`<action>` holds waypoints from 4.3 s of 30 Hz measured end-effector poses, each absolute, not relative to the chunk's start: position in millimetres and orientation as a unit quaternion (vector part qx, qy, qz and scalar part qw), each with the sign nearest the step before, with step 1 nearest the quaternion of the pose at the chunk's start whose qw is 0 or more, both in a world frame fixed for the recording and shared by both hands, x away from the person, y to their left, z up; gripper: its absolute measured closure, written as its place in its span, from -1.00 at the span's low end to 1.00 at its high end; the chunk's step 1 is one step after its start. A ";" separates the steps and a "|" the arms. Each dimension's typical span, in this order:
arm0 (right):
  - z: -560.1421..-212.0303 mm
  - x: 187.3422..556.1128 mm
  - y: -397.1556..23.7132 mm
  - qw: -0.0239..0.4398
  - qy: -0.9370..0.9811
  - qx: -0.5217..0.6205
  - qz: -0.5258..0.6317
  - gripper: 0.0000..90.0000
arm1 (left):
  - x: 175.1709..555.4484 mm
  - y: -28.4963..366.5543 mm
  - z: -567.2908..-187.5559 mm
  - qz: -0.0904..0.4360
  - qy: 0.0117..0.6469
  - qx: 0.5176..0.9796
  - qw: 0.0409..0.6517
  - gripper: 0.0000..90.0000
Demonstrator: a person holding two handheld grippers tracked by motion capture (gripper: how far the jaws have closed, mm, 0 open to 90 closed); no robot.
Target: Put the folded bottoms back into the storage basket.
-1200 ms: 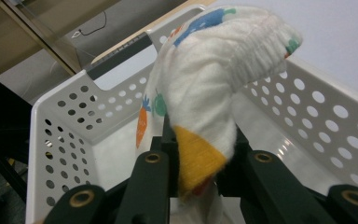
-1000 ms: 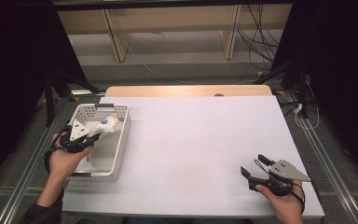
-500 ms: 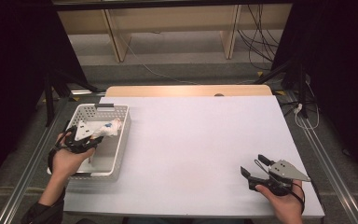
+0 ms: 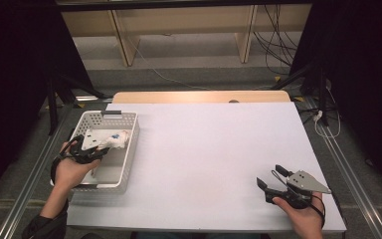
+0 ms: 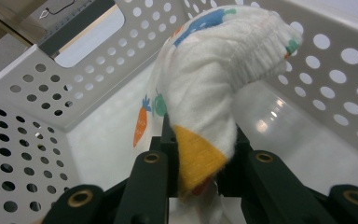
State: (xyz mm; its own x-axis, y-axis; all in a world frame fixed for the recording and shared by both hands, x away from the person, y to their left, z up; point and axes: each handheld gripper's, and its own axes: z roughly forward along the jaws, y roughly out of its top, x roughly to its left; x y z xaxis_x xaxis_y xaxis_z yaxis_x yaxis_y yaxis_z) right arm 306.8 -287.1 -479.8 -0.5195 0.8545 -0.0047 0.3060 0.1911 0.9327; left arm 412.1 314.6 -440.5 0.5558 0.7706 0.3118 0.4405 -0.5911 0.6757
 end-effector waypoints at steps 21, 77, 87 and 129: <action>-479.2 306.2 -287.5 0.280 0.721 0.404 0.488 -0.56 | 416.7 318.7 -448.3 0.283 0.364 0.846 0.268 0.66; -477.8 306.9 -287.3 0.280 0.716 0.404 0.496 -0.56 | 464.9 272.4 -468.1 0.176 0.463 0.827 0.266 0.99; -477.9 306.9 -287.2 0.280 0.716 0.404 0.496 -0.56 | 455.5 275.0 -464.8 0.152 0.437 0.850 0.252 0.99; -476.0 306.0 -288.1 0.280 0.716 0.404 0.495 -0.55 | 412.3 282.4 -417.8 0.261 0.400 0.787 0.391 0.32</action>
State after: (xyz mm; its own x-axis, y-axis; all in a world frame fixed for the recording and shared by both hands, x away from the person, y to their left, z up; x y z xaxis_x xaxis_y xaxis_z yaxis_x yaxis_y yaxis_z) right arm 306.0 -288.1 -476.0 -0.5166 0.8563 -0.0010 0.3010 0.1826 0.9360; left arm 412.3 282.4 -417.8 0.5433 0.8338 0.0981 0.4258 -0.3744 0.8237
